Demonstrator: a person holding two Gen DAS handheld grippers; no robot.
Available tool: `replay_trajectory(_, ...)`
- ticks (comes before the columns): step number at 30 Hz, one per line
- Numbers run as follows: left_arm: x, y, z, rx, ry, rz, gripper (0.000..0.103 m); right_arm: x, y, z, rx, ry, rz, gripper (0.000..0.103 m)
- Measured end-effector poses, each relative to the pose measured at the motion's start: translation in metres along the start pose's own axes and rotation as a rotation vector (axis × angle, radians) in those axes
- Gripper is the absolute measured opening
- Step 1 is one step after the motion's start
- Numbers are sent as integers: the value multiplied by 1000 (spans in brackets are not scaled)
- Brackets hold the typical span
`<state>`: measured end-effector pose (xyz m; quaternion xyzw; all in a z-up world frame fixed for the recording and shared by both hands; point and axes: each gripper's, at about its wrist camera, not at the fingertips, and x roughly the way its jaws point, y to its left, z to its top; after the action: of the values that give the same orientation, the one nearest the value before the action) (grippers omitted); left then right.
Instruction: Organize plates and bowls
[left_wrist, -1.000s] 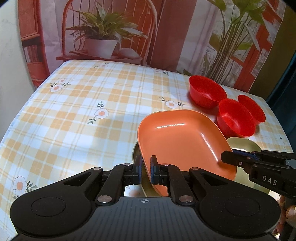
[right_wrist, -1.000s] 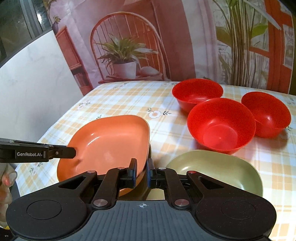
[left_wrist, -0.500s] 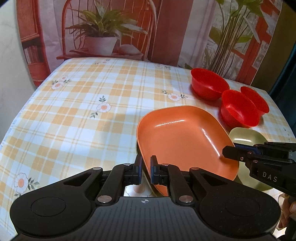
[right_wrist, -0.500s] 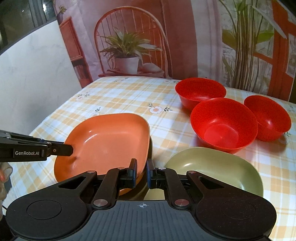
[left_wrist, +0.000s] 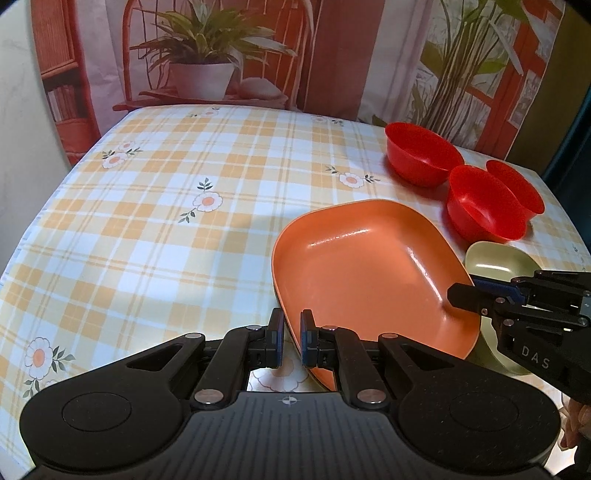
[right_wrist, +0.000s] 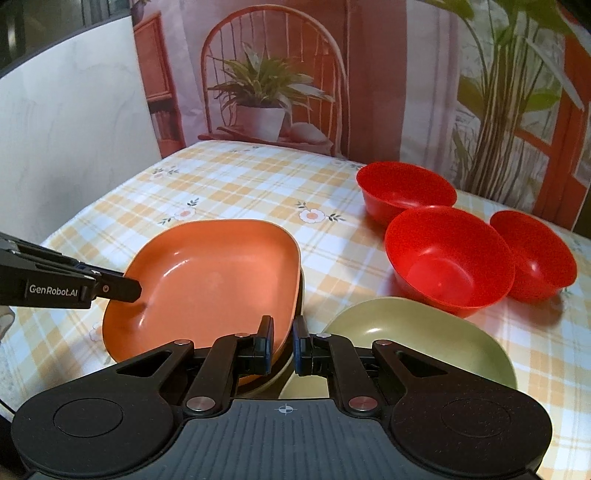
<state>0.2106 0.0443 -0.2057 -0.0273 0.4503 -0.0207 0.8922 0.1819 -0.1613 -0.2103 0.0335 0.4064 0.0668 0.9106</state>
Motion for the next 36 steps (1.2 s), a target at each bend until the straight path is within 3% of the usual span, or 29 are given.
replay_trajectory(9,1,3,0,-12,9,-6,10,-1,0,0,-19,-5,-5,17)
replay_trajectory(16,2,3,0,-17,9,-6,10,-8,-2,1,-14,-27,-8,17)
replay_trajectory(20,3,3,0,-20,9,-7,10,-12,-4,0,-13,-28,-6,6)
replay_trajectory(36,3,5,0,-24,12,-8,10,-8,-4,-6,-4,-12,-1,9)
